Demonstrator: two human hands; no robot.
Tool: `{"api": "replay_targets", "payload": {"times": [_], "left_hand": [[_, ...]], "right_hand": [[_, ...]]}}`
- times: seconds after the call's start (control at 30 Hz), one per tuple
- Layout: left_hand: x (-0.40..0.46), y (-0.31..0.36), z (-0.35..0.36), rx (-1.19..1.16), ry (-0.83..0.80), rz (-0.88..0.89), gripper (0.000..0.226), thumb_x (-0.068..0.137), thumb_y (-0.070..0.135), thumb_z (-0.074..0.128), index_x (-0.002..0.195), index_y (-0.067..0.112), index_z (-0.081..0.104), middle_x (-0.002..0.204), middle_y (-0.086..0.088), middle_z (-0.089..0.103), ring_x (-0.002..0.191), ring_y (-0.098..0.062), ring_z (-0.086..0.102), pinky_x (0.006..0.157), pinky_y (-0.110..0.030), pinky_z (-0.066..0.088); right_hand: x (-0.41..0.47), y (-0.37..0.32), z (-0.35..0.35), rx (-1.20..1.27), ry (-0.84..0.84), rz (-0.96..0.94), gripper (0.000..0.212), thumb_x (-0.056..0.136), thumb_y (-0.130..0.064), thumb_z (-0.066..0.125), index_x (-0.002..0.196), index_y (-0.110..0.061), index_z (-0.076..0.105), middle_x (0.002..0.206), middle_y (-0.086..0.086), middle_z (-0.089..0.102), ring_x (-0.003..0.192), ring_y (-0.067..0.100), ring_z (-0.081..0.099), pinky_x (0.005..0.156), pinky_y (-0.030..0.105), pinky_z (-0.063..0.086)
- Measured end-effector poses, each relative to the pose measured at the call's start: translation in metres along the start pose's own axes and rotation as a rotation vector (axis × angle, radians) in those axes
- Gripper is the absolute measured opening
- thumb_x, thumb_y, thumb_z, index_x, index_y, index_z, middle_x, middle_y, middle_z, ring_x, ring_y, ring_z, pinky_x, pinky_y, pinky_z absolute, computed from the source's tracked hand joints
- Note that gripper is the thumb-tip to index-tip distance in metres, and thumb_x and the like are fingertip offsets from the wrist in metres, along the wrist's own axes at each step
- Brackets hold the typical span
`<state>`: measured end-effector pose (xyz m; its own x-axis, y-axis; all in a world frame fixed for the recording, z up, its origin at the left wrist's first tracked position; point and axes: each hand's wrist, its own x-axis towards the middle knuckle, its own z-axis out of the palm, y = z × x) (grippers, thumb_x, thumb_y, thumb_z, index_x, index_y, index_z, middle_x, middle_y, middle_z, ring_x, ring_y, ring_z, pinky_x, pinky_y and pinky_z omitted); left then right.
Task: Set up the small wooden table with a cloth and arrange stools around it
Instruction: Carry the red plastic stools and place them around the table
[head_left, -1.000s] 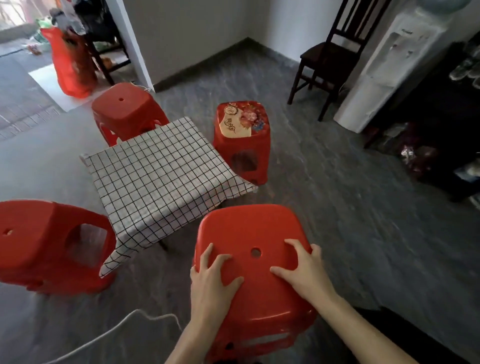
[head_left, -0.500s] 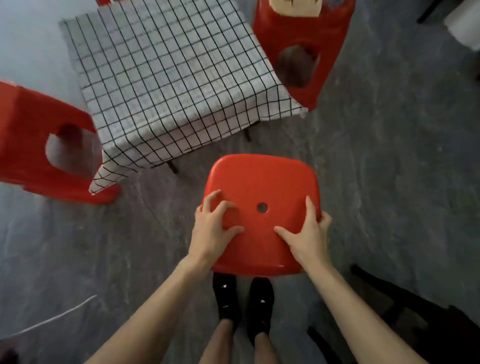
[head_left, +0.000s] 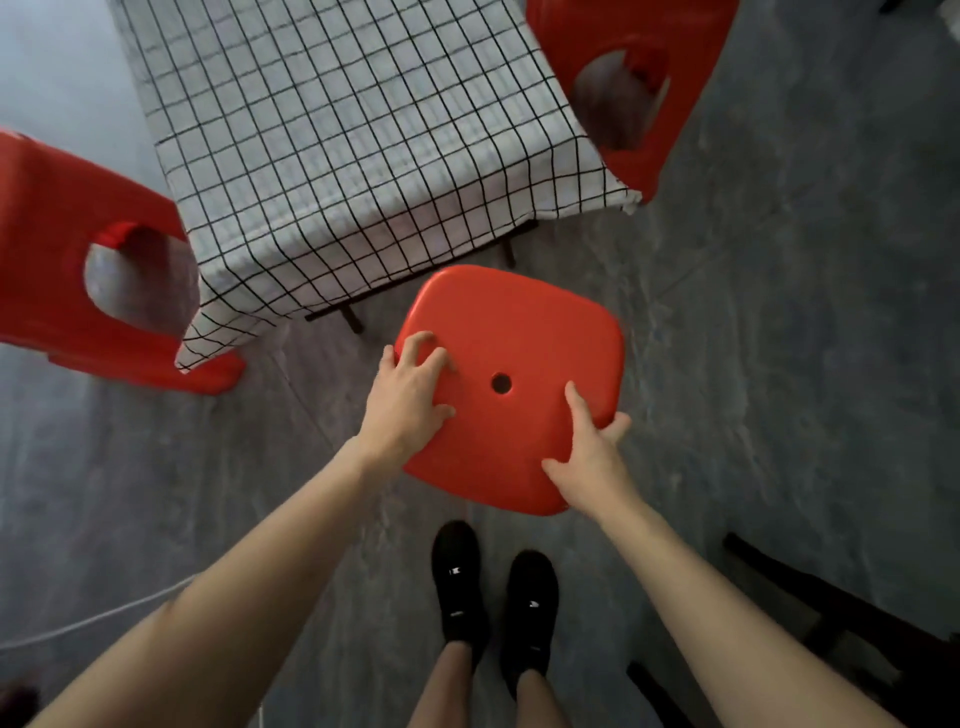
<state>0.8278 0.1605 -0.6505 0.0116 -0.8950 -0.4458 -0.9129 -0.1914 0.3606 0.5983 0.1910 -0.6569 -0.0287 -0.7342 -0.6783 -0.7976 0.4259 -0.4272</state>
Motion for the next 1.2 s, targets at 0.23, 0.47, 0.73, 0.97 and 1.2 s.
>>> {"api": "replay_targets", "payload": {"times": [0.23,0.47,0.73,0.97,1.2], "left_hand": [[-0.043,0.021,-0.049,0.242,-0.005,0.024,0.063,0.08,0.031,0.067,0.138,0.027,0.043,0.163,-0.002,-0.001,0.15,-0.029,-0.004,0.12,-0.052,0.008],[-0.131,0.071,-0.178,0.207,0.236,-0.008,0.054,0.085,0.039,0.06,0.136,0.036,0.043,0.164,-0.001,0.002,0.151,-0.024,-0.004,0.121,-0.05,0.006],[-0.253,0.123,-0.343,0.247,0.501,-0.139,0.064,0.091,0.049,0.051,0.15,0.036,0.027,0.163,0.002,-0.014,0.15,-0.024,-0.013,0.12,-0.05,-0.001],[-0.34,0.127,-0.418,0.217,0.604,-0.225,0.073,0.094,0.06,0.04,0.154,0.038,0.006,0.153,0.009,-0.033,0.143,-0.015,-0.027,0.118,-0.047,-0.006],[-0.408,0.104,-0.458,0.281,0.684,-0.3,0.077,0.092,0.07,0.02,0.154,0.034,-0.008,0.152,0.008,-0.037,0.135,-0.014,-0.035,0.115,-0.047,-0.013]], "right_hand": [[-0.049,-0.029,-0.086,-0.241,-0.095,-0.18,0.082,0.085,-0.03,0.064,0.152,-0.037,0.018,0.147,0.006,0.025,0.125,0.026,0.047,0.101,0.038,0.044],[-0.153,-0.114,-0.188,-0.38,0.075,-0.466,0.077,0.088,-0.041,0.06,0.152,-0.033,0.02,0.15,-0.001,0.028,0.133,0.022,0.037,0.106,0.041,0.039],[-0.274,-0.247,-0.269,-0.553,0.269,-0.825,0.076,0.088,-0.042,0.06,0.15,-0.029,0.019,0.151,0.006,0.029,0.136,0.025,0.033,0.105,0.044,0.039],[-0.372,-0.332,-0.29,-0.634,0.218,-1.079,0.073,0.089,-0.042,0.059,0.15,-0.03,0.021,0.157,0.004,0.02,0.143,0.023,0.023,0.112,0.047,0.029],[-0.445,-0.385,-0.274,-0.512,0.268,-1.286,0.063,0.09,-0.042,0.058,0.146,-0.031,0.032,0.152,-0.006,0.03,0.135,0.017,0.037,0.106,0.038,0.04]]}}
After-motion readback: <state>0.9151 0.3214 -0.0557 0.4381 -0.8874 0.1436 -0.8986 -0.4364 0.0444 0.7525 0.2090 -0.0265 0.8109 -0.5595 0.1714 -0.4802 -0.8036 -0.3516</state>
